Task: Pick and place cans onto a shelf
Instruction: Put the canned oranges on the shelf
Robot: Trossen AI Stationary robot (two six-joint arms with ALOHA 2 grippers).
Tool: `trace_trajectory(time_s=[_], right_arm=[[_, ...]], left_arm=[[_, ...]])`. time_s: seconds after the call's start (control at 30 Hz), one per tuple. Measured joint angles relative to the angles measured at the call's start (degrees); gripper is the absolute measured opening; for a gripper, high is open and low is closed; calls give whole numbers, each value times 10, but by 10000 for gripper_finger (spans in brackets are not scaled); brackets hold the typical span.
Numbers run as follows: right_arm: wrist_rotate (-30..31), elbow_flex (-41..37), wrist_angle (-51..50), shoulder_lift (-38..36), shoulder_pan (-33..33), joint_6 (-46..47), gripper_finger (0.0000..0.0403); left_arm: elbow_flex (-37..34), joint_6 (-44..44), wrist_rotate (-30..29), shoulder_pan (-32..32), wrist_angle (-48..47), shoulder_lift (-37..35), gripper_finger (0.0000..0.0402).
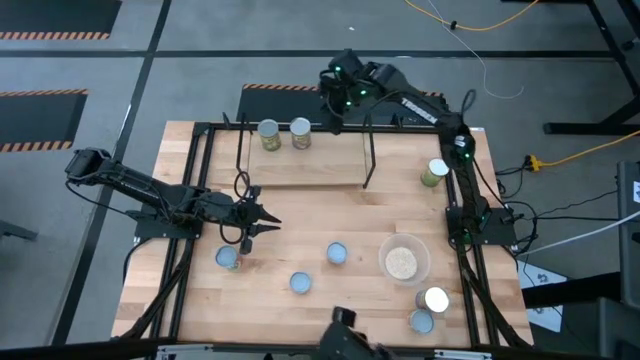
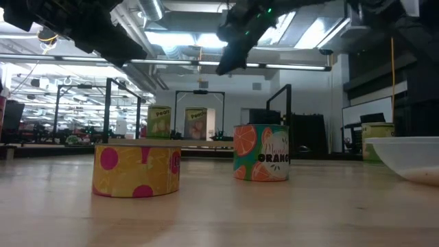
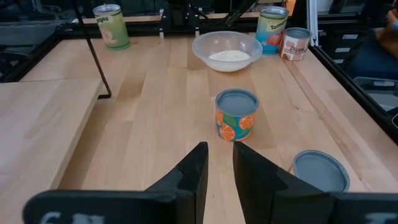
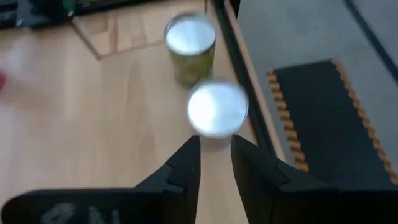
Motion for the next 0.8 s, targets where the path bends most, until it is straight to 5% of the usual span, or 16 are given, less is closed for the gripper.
trace_trajectory(time_s=[0.37,0.8], right_arm=[[1,-38,-243,-126,22,-2,94],[122,-480,-132,-460,60,123,94]], left_arm=[[0,-2,0,0,0,0,69],[0,-2,-2,0,0,0,69]])
